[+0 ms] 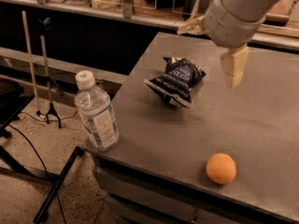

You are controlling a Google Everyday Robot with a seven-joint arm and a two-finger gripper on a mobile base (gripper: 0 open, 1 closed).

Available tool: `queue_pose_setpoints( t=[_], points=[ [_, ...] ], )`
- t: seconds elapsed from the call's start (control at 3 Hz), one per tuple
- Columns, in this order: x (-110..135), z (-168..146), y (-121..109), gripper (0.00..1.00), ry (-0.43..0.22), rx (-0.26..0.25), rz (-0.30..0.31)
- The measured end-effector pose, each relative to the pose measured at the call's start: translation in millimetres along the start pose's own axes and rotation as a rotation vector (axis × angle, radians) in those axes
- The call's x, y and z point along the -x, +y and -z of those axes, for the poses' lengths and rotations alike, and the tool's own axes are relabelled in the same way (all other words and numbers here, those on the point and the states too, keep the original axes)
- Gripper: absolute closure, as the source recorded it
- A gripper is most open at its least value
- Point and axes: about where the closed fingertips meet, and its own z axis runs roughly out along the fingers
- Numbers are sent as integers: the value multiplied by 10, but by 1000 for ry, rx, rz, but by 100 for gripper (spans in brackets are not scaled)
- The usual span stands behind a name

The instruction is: Move blue chip bag near blue plastic bottle

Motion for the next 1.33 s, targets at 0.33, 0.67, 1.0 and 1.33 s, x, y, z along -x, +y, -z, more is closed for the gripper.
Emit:
queue_pose_setpoints(
  t=[0.33,0.67,1.0,1.33],
  points=[
    [-25,-276,-180,0,-56,0,76],
    [-4,-575,-264,0,-107,17,123],
    [48,-847,-313,0,-146,22,152],
    [145,-931,-348,20,-146,16,172]
  ],
)
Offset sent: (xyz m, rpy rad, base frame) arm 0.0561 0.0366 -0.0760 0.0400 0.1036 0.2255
